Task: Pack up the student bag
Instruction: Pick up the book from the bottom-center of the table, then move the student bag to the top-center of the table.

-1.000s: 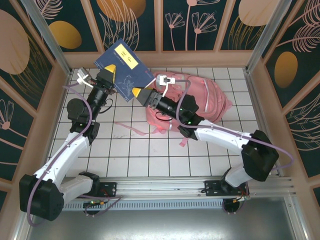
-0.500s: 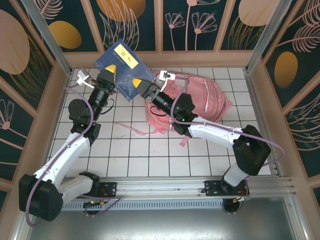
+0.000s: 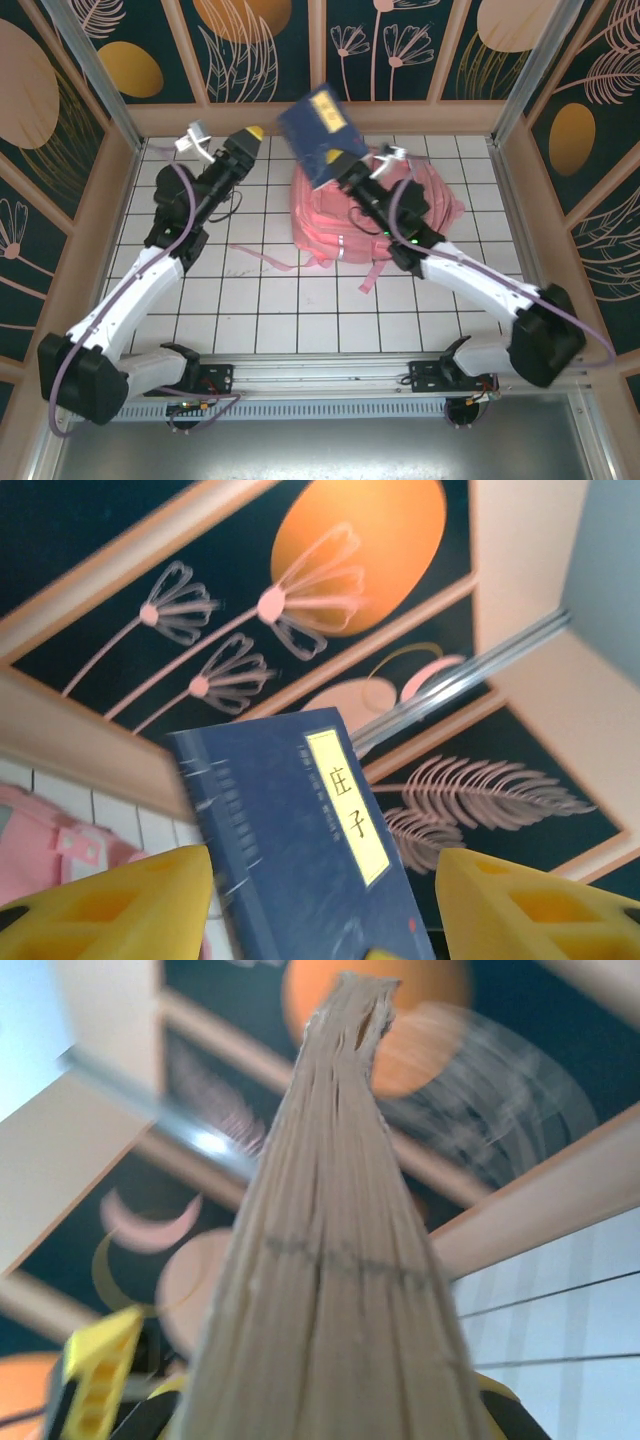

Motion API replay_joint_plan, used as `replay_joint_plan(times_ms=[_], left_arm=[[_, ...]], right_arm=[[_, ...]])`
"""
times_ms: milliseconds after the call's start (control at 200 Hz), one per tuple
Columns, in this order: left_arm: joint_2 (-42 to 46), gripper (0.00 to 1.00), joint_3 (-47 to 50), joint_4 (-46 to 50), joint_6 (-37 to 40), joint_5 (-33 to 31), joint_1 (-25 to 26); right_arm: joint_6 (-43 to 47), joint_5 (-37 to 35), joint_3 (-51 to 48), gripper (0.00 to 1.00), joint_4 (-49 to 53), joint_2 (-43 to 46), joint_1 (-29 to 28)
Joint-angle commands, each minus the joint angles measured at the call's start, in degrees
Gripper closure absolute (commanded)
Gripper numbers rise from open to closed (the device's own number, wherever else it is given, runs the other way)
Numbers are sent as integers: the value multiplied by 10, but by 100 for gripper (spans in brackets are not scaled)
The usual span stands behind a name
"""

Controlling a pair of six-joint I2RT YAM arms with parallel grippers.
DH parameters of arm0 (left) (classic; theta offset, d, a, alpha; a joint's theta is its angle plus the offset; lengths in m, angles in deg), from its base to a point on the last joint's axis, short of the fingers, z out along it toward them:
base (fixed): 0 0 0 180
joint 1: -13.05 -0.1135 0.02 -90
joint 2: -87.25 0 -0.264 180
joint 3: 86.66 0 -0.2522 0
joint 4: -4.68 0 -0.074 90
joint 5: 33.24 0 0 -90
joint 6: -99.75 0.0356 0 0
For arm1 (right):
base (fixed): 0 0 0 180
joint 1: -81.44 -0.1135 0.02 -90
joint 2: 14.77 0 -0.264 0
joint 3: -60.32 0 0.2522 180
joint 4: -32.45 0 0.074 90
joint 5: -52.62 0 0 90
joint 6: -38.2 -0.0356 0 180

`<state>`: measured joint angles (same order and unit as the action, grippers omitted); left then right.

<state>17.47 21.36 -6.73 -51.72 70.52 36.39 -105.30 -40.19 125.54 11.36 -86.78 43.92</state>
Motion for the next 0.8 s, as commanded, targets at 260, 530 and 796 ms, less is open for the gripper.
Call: replay_joint_plan(times_ms=[260,530,796], left_arm=[[-402,35,-439,371,169,-73,174],[-650,35,-742,498,173,-64,225],[-731,44,-738,374,132,62,247]], right_arm=[[20,-280,-53,100,435,233,206],[44,-281,-66,100,496,277,293],[63,-237,-91,100,468,287,322]])
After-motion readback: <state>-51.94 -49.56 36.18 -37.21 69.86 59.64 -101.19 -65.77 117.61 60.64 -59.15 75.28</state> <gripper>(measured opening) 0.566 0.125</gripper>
